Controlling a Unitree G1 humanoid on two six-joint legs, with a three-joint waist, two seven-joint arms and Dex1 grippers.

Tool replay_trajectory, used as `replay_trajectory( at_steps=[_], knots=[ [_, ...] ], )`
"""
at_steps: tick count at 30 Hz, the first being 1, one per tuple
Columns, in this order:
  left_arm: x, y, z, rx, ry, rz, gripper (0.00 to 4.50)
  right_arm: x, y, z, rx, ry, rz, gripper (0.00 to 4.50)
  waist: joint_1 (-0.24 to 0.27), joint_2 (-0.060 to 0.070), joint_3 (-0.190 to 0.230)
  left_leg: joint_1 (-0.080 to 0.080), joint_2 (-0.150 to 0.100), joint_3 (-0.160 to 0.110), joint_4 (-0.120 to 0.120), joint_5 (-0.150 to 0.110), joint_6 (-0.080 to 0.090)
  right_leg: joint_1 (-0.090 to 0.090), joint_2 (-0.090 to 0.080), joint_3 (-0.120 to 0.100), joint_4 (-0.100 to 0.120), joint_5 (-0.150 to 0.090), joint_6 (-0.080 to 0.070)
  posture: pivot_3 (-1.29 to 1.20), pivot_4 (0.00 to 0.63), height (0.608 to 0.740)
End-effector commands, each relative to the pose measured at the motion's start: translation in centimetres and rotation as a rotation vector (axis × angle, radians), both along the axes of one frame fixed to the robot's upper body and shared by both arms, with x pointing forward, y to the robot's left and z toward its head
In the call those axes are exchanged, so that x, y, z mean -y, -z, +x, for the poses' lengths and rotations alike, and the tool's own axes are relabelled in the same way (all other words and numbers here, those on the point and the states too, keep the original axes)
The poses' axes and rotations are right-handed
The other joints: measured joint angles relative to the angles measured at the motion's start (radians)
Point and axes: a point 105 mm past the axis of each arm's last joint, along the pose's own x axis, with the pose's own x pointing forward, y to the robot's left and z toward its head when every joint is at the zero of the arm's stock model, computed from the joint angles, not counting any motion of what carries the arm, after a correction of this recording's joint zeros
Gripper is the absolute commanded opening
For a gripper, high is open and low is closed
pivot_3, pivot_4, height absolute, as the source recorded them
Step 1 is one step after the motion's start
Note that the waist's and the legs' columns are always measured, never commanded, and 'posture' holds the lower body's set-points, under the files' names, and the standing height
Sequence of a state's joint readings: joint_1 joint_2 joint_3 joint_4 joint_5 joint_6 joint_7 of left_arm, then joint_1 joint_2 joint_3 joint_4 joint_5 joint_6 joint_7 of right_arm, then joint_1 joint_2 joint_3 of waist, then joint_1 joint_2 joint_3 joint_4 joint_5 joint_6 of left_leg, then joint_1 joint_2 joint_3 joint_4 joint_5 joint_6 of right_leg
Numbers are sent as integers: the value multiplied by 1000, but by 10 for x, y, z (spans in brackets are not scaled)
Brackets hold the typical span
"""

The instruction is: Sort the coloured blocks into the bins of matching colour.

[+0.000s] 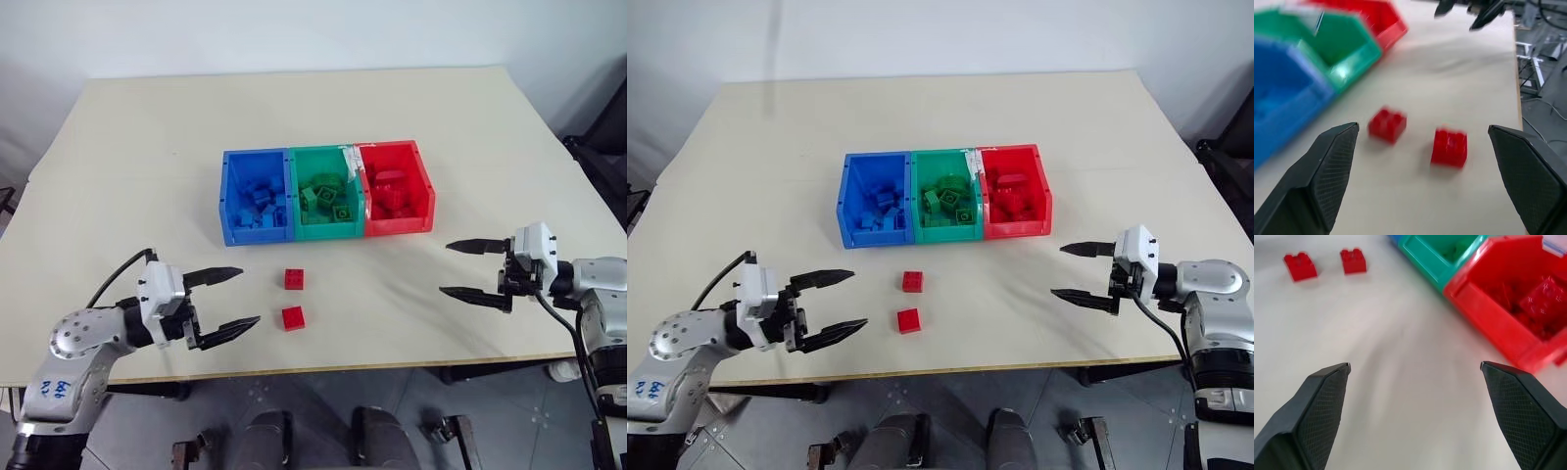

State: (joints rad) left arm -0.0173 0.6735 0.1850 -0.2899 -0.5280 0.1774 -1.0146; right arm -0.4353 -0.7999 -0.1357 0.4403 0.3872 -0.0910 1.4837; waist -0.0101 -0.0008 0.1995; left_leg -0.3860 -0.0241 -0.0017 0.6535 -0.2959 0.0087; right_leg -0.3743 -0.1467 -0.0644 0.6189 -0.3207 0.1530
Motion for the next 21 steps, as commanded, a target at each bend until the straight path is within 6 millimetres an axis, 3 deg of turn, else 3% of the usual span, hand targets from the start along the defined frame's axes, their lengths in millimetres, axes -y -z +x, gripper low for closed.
replay_trajectory(
  at_steps=[1,5,10,16,18,21],
  knots=[
    [-4,1,2,28,-21,10,4500,-25,-5,-3,21,-102,27,4451,-3,0,0,0,0,0,0,0,0,0,0,0,0,0,0,0,150,740],
    [-17,5,-2,21,-73,25,4500,-77,-6,-11,-15,-266,63,4451,-11,0,0,0,1,-1,0,0,-1,-1,0,0,1,0,0,0,150,740],
    [-46,14,-13,-8,-173,68,4500,-123,-15,-22,-17,-435,99,4451,-9,0,0,-1,1,-2,0,-1,-1,-1,0,-1,0,0,0,0,150,740],
    [-72,27,-29,-88,-259,104,4500,-123,-21,-25,8,-481,104,4451,10,0,0,-1,1,-3,0,-2,-1,-1,-1,-1,-2,0,0,0,150,740],
    [-69,26,-28,-70,-267,109,4500,-116,-21,-25,22,-467,100,4451,15,0,0,-1,1,-3,0,-3,-1,-1,-1,-1,-6,0,-1,0,150,740],
    [-45,24,-26,-59,-200,112,4500,-97,-19,-25,17,-410,81,4451,25,0,0,-2,0,-3,0,-3,0,-1,-1,-2,-7,1,-1,0,150,740]
  ],
)
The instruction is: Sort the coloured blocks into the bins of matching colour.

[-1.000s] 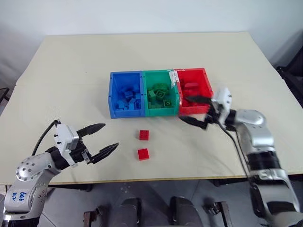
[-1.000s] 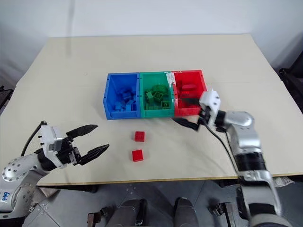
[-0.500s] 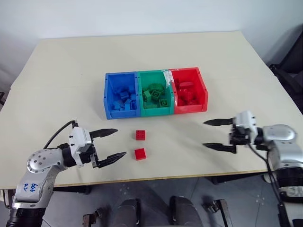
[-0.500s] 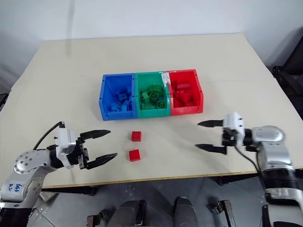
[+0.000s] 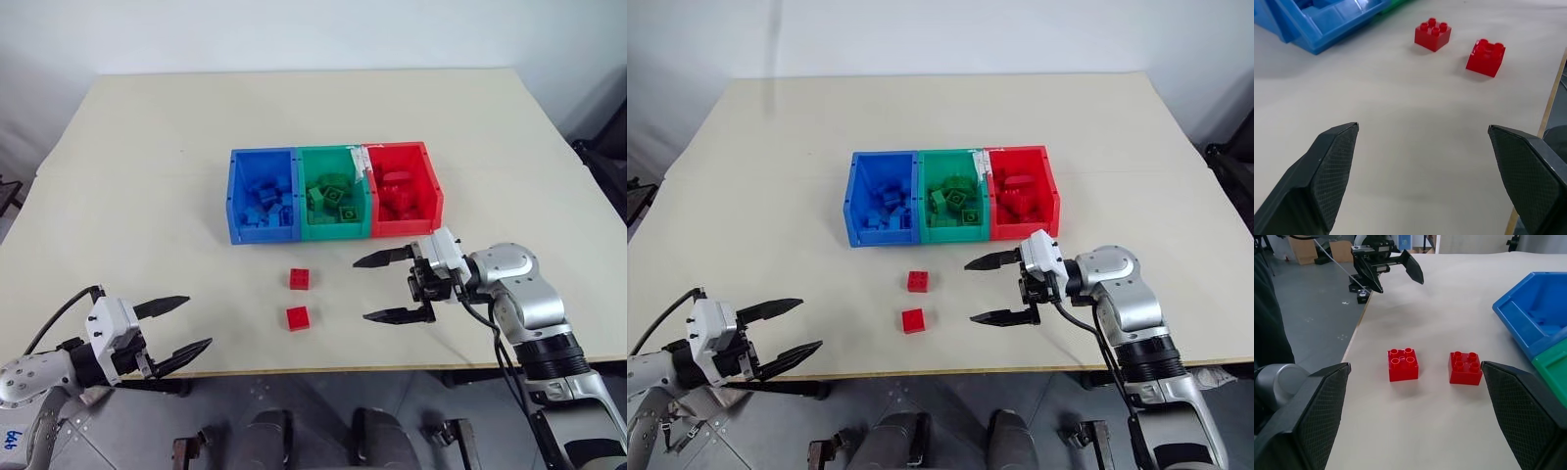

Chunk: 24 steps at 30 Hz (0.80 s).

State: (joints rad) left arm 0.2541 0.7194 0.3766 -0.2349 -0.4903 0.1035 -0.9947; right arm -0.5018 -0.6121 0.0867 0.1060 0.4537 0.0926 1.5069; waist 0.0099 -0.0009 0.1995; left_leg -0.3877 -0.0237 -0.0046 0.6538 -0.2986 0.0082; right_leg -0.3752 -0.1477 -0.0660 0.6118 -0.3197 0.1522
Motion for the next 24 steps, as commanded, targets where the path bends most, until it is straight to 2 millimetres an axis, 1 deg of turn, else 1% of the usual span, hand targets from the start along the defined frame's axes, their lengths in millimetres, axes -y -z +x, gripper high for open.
replay_trajectory(
  at_steps=[1,4,7,9,13,14,16,18,19,21,24],
  knots=[
    [30,-10,1,45,93,10,4500,26,-7,-3,32,52,-7,4451,6,0,0,0,0,0,0,0,0,0,0,0,0,0,0,0,150,740],
    [63,-11,5,15,181,15,4500,46,-5,-3,40,126,-31,4451,12,0,0,0,0,1,0,-1,0,0,0,0,-1,1,0,0,150,740],
    [92,-8,12,-21,223,30,4500,65,-3,-3,42,202,-46,4451,12,0,0,0,0,2,0,0,0,0,1,0,1,1,1,0,150,740],
    [107,-1,20,-53,209,61,4500,76,-1,-4,39,242,-62,4451,13,0,0,0,0,2,0,0,0,0,1,0,4,1,1,0,150,740],
    [131,8,31,-115,205,71,4500,89,4,-8,39,299,-88,4451,13,0,0,0,0,3,1,0,1,0,1,0,5,1,1,0,150,740],
    [134,12,33,-136,193,86,4500,90,4,-9,39,311,-88,4451,13,0,0,0,0,3,1,0,1,0,2,0,5,1,1,0,150,740],
    [141,15,30,-171,222,90,4500,92,5,-12,39,333,-81,4451,12,0,0,0,0,3,2,0,1,0,2,0,6,1,1,0,150,740],
    [144,19,29,-209,229,96,4500,91,6,-15,41,346,-77,4451,13,0,0,0,0,3,2,0,1,0,2,1,6,1,1,0,150,740],
    [143,22,31,-214,216,103,4118,91,6,-16,43,352,-76,4500,13,0,0,0,0,3,2,0,1,0,2,1,6,1,1,0,150,740],
    [143,26,31,-221,211,120,3609,90,5,-17,47,365,-71,4500,14,0,0,0,0,3,3,0,1,1,2,1,5,1,1,0,150,740],
    [143,29,31,-230,214,122,2638,90,5,-18,52,381,-67,4500,15,0,0,0,0,2,5,0,1,1,2,1,4,1,1,0,150,740]
  ],
)
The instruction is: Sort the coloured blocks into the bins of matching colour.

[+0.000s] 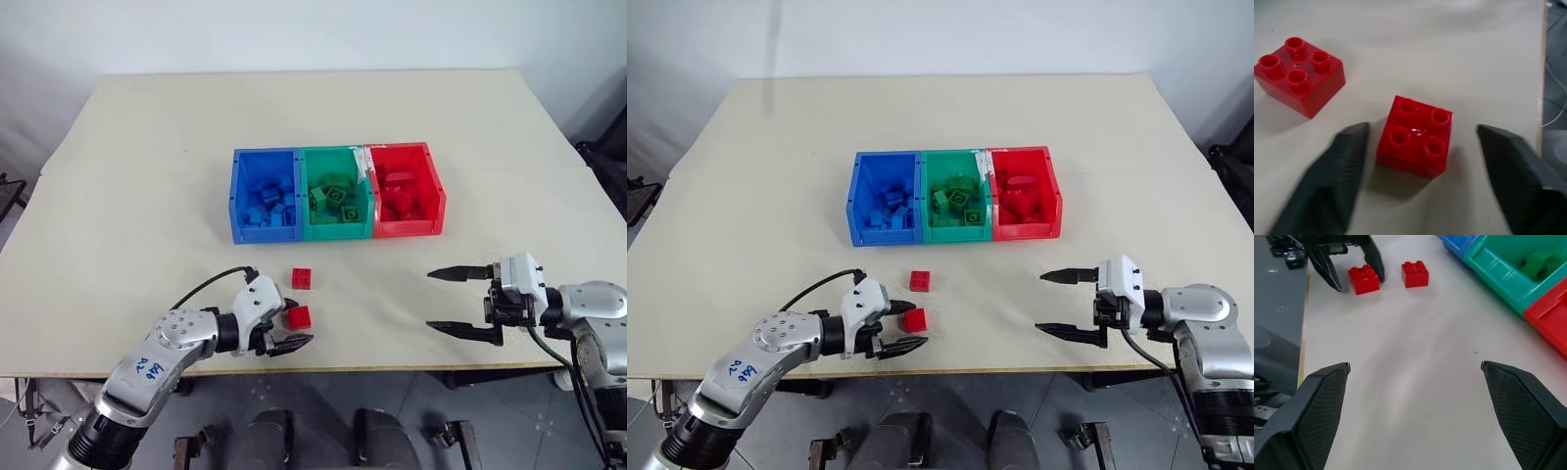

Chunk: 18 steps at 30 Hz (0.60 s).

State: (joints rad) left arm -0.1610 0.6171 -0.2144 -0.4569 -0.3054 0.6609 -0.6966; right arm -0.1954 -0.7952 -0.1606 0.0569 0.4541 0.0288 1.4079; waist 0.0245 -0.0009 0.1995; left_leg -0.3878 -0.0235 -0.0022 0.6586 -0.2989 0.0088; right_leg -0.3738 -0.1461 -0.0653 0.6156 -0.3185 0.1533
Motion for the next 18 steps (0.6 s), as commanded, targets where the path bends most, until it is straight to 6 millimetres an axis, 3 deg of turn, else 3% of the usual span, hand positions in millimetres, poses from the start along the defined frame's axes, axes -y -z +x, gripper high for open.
replay_trajectory(
  at_steps=[1,4,8,11,13,18],
  knots=[
    [2,6,-2,-17,13,12,2330,2,-13,-1,51,18,8,4500,0,0,0,0,0,0,0,0,0,0,0,0,-2,0,0,0,150,740],
    [1,6,-3,-14,49,14,1483,1,-13,0,60,37,17,4500,1,0,0,0,0,0,1,0,0,1,0,0,-2,0,0,0,150,740],
    [5,-19,7,97,94,-74,1483,2,-15,1,78,91,51,4500,2,0,0,0,0,0,1,0,0,1,0,0,-3,0,0,0,150,740],
    [12,-49,21,188,84,-187,1483,7,-18,3,96,168,95,4500,6,0,0,-2,0,-2,3,0,0,1,0,-1,-3,0,0,0,150,740],
    [23,-74,31,247,108,-254,1483,14,-23,4,119,246,137,4500,12,0,0,-3,-1,-3,5,0,0,1,0,-2,-2,1,1,0,150,740],
    [53,-105,59,354,195,-274,1483,32,-33,8,178,443,229,4500,19,0,0,-3,-2,-2,6,1,1,1,0,-2,0,1,2,0,150,740]
  ],
)
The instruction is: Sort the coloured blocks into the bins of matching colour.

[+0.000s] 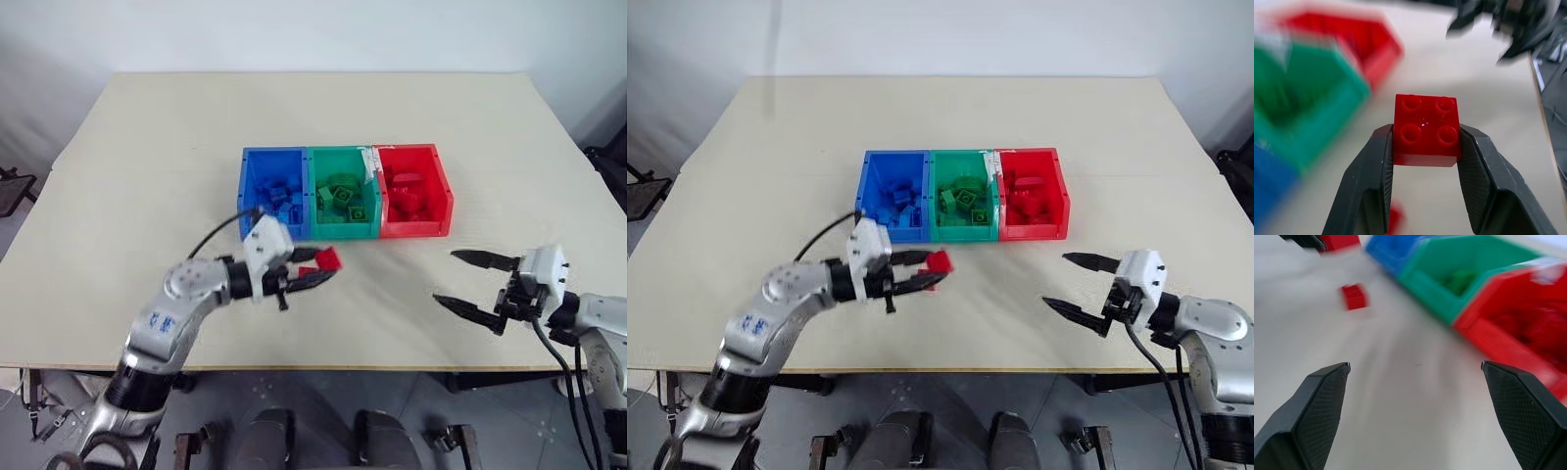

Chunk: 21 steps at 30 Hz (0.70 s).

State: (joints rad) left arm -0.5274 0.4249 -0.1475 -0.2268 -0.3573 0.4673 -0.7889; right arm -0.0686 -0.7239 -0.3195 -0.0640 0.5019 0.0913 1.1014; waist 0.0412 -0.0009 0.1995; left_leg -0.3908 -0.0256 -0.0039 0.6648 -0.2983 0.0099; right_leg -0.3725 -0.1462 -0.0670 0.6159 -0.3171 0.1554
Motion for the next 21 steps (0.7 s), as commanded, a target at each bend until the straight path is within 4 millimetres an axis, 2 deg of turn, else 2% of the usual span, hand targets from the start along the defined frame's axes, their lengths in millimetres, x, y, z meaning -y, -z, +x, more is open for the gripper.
replay_trajectory(
  at_steps=[1,4,7,12,17,18,21],
  knots=[
    [22,-15,26,101,15,23,1483,13,-20,1,99,151,81,4500,3,0,0,0,-2,1,0,0,0,0,0,0,0,0,0,0,150,740],
    [49,-30,63,176,-28,33,1483,20,-21,-5,127,250,129,4500,15,-1,0,-1,-6,5,1,0,1,0,0,0,2,0,1,0,150,740],
    [70,-34,80,224,-12,59,1483,18,-18,-12,129,282,136,4500,14,-1,0,-2,-7,8,0,1,2,-1,0,0,1,1,2,0,150,740],
    [95,-26,98,188,-18,80,1483,11,-18,-18,142,306,156,4500,3,-2,1,-2,-7,12,-2,0,3,-3,-1,1,0,1,3,0,150,740],
    [106,-25,107,163,-72,68,1483,-1,-19,-22,151,315,181,4500,6,-3,2,-3,-7,12,-2,0,4,-3,-1,1,0,2,3,0,150,740],
    [107,-27,108,167,-79,60,2205,-3,-19,-23,152,316,186,4500,6,-3,2,-3,-7,11,-2,0,4,-3,-1,1,1,2,3,0,150,740],
    [109,-32,105,171,-47,26,3127,-8,-18,-23,145,315,201,4500,6,-3,2,-3,-7,11,-1,0,4,-4,-1,1,1,2,3,0,150,740]
  ],
)
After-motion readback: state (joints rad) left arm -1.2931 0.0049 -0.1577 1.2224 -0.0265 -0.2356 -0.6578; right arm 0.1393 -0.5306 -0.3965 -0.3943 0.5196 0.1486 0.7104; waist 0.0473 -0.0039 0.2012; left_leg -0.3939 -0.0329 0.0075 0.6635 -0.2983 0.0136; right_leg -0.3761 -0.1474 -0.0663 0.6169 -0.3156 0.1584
